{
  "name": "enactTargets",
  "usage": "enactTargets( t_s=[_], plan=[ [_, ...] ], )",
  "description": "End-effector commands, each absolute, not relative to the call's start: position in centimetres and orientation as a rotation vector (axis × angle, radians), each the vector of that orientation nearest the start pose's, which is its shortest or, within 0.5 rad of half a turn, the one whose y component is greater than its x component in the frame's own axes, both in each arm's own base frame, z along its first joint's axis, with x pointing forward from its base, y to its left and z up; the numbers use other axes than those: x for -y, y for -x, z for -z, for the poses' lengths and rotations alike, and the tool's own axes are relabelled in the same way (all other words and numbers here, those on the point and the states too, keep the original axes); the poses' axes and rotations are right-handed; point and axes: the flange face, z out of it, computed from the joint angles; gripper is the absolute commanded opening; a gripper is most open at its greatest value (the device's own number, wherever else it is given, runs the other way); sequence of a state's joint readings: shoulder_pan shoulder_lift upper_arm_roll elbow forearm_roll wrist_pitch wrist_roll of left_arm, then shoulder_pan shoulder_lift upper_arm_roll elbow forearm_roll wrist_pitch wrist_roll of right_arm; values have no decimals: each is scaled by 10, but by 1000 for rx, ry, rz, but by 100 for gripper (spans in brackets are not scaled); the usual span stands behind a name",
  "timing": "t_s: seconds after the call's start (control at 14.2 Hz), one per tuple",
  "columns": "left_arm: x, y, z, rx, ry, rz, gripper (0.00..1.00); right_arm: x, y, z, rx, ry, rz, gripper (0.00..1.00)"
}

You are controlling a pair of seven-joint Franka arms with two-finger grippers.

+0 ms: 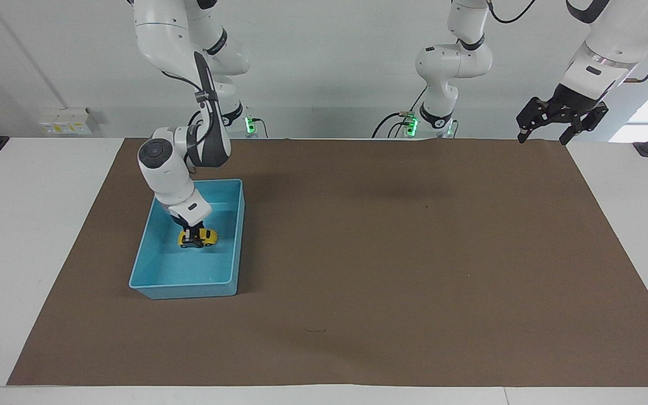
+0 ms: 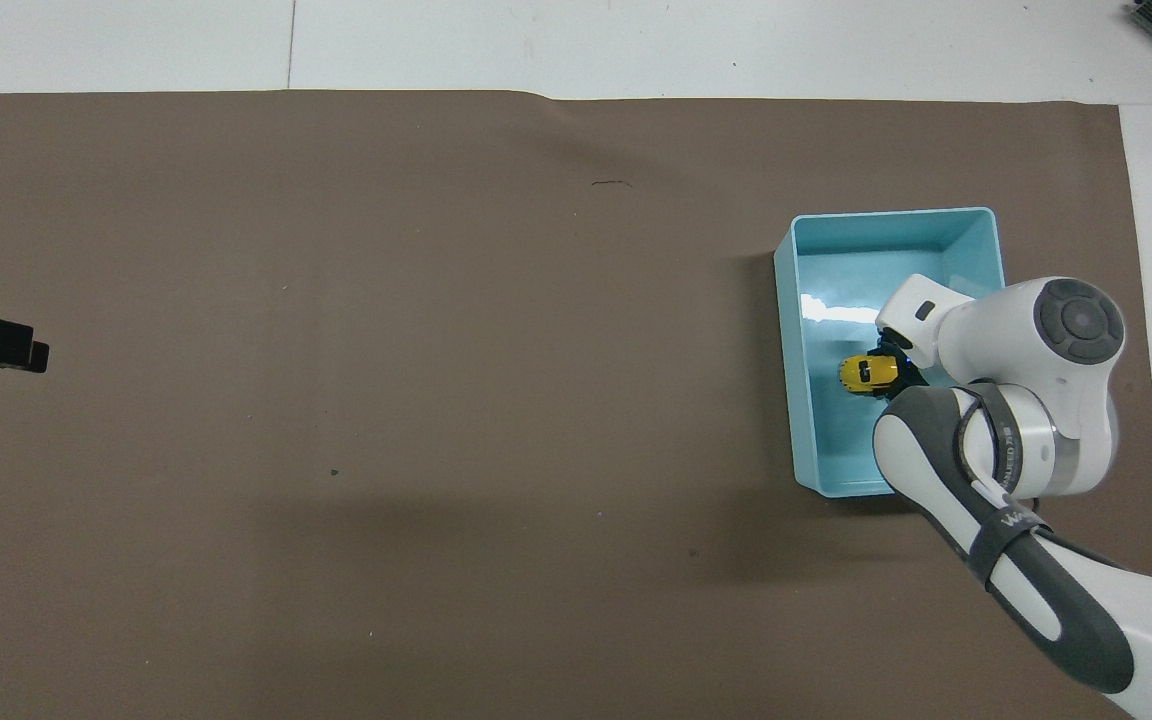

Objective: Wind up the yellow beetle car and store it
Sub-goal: 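Set the car down inside the bin and open the right gripper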

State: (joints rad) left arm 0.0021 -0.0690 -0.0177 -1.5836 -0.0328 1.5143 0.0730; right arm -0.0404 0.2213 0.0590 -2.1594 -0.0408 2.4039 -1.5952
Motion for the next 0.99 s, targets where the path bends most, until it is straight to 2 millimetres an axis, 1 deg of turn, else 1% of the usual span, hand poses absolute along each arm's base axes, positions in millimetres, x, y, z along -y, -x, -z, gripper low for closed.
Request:
enactTargets(
  t_s=[0.0,0.35,0.42,0.49,0.56,0.64,0.71,0.92],
  plan=[
    [11,-520,-653,-139,3169,-11,100,-8,-559,-293,-2298,-2075,-24,8],
    [11,-520,-653,-139,3169,-11,100,-8,-557,-286,-2301,-2076,-22,8],
    [11,-520,-654,-139,3169,-8,100,-8,-557,-286,-2300,-2079,-21,18],
    [10,-520,-654,-139,3168,-8,100,-8,-558,-286,-2295,-2084,-21,44],
    [11,-520,-654,-139,3169,-8,100,-8,-557,-286,-2291,-2093,-16,79],
    [10,-520,-654,-139,3168,-8,100,-7,-557,-286,-2289,-2098,-12,96],
    [10,-520,-654,-139,3168,-8,100,-7,-557,-286,-2287,-2103,-11,100],
    [11,-520,-654,-139,3169,-8,100,-8,-558,-287,-2293,-2096,-11,100]
  ],
)
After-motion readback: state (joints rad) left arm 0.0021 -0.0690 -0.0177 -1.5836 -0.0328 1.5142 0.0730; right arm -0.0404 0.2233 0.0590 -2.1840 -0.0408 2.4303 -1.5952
